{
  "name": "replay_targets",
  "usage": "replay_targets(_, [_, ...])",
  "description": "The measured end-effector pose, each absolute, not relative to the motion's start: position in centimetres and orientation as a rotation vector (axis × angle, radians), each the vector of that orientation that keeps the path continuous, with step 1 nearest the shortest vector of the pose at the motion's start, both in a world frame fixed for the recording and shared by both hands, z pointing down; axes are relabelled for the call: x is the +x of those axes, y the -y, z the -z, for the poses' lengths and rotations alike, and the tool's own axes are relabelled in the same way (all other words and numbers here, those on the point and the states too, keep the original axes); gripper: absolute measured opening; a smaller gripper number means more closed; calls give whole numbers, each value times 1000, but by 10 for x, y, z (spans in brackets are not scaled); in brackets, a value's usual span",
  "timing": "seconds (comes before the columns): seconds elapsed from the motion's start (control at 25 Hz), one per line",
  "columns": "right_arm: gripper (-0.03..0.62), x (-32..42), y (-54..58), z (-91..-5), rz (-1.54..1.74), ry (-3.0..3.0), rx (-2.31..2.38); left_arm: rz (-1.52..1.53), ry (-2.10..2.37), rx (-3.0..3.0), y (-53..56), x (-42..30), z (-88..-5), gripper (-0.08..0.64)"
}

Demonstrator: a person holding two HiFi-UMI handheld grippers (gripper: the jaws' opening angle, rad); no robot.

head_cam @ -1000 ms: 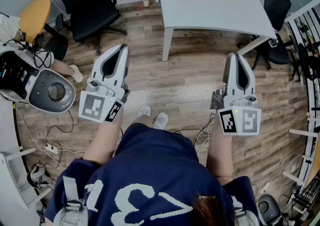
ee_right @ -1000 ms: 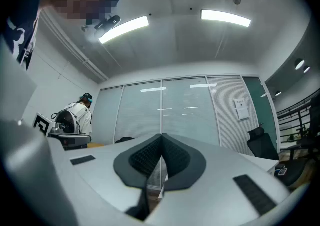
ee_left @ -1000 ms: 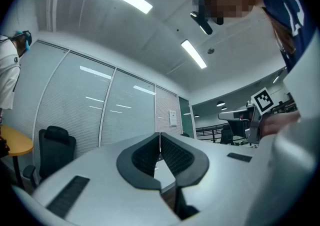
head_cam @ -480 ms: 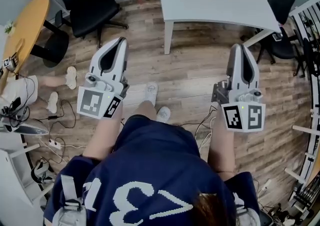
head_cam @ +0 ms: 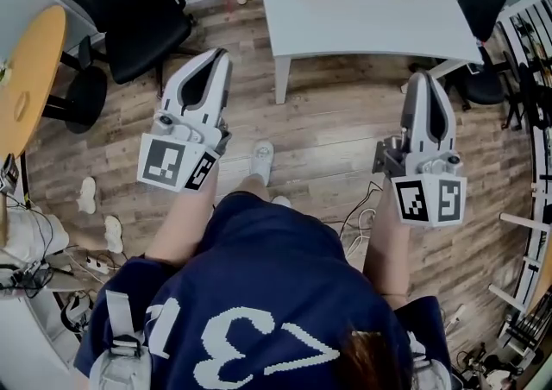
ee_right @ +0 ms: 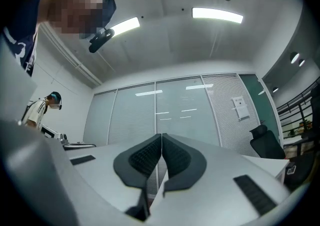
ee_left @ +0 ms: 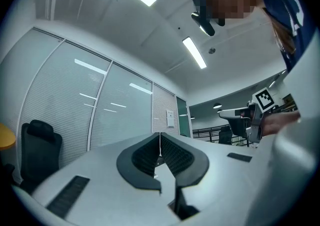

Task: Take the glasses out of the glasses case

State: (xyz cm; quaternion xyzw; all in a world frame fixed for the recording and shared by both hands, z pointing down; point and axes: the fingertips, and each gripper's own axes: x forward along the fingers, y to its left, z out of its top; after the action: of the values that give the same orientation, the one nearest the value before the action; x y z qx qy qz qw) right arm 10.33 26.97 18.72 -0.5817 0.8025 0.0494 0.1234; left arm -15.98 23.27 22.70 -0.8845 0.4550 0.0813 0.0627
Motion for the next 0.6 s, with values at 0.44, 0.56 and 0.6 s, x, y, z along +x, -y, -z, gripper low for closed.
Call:
replay_targets(0.44, [26, 92, -134, -166, -185, -2287, -1726, -264, -1265, -2710, -82, -161, -214, 18])
replay_targets(0.56, [26, 89, -111, -168, -177, -2281, -1742, -262, -1249, -2724, -56, -163, -216, 18])
replay_targets(0.6, [26, 88, -105, -169, -175, -2285, -1749, -261, -1247, -2729, -48, -164, -217, 18])
